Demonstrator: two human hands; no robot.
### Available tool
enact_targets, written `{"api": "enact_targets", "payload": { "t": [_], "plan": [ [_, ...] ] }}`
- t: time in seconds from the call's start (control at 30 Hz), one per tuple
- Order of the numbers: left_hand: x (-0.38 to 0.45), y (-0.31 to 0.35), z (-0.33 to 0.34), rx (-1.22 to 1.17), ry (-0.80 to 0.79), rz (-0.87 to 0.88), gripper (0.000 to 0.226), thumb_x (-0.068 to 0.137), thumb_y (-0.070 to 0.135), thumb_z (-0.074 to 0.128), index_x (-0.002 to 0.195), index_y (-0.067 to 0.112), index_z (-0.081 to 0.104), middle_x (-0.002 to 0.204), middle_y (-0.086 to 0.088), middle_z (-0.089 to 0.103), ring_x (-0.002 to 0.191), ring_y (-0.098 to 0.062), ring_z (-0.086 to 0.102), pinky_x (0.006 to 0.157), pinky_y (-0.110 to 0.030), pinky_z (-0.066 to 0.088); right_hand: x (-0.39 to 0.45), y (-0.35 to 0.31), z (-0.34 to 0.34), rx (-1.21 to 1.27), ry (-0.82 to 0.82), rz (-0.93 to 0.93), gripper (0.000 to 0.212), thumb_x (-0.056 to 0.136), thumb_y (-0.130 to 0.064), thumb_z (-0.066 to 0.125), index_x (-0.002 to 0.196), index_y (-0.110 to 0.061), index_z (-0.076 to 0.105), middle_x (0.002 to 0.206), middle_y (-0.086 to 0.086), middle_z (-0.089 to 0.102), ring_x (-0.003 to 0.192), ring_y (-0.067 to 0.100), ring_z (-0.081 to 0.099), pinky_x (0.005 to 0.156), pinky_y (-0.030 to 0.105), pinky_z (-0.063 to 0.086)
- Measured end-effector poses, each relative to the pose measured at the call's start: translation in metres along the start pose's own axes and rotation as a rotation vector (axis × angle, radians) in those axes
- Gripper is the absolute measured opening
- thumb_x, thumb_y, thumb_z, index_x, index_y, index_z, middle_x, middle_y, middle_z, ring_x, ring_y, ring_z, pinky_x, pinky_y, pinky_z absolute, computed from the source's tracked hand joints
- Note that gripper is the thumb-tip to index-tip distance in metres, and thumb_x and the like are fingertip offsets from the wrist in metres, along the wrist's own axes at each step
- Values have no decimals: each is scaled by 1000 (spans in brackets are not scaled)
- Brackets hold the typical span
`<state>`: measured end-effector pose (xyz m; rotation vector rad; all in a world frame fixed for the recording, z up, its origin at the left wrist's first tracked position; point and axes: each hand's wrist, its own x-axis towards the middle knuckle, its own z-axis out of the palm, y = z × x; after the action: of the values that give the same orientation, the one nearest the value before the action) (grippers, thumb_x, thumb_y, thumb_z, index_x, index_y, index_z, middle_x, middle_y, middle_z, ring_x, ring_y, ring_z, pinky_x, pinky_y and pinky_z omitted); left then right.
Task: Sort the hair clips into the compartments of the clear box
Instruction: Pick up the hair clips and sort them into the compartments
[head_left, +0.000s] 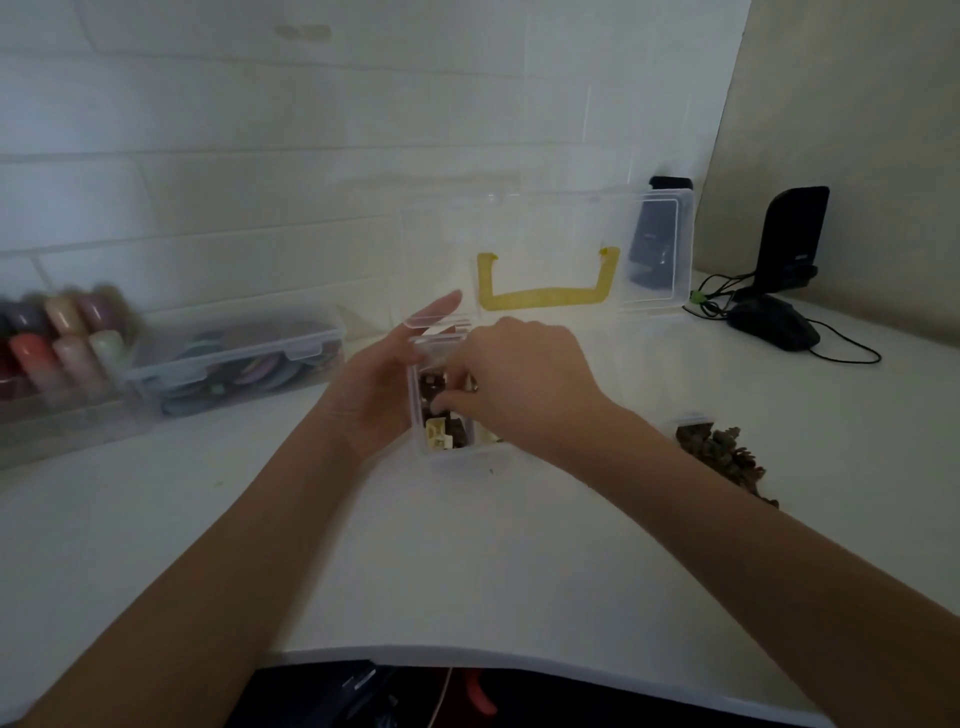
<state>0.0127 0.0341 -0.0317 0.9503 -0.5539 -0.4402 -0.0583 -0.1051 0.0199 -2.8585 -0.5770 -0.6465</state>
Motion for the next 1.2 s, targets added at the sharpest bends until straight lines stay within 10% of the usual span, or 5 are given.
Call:
{"api": "enact_targets", "payload": {
  "t": [0.2, 0.53, 1.2],
  "plan": [
    [2, 0, 0, 72, 34, 2, 72, 48, 29, 83, 118, 24, 65, 114, -14, 58, 99, -27, 55, 78, -35, 45, -3, -5, 10, -66, 70, -10, 21, 87, -41, 56, 97, -26, 68, 94, -5, 65, 87, 18, 63, 48, 23, 22],
    [4, -1, -3, 43, 34, -11, 77, 43, 23, 82, 118, 23, 66, 116, -10, 65, 106, -27, 60, 94, -46, 46, -66, 76, -20, 437, -67, 12, 29, 67, -55, 62, 72, -29, 73, 42, -8, 50, 38, 9, 35, 45, 15, 28],
    [5, -1, -5, 34, 42, -22, 85, 43, 23, 84, 125, 20, 60, 128, -16, 56, 113, -31, 57, 89, -45, 50, -86, 100, -6, 203, -196, 183, 13, 77, -43, 68, 89, -48, 70, 55, -8, 57, 49, 8, 46, 50, 19, 33]
  ]
}}
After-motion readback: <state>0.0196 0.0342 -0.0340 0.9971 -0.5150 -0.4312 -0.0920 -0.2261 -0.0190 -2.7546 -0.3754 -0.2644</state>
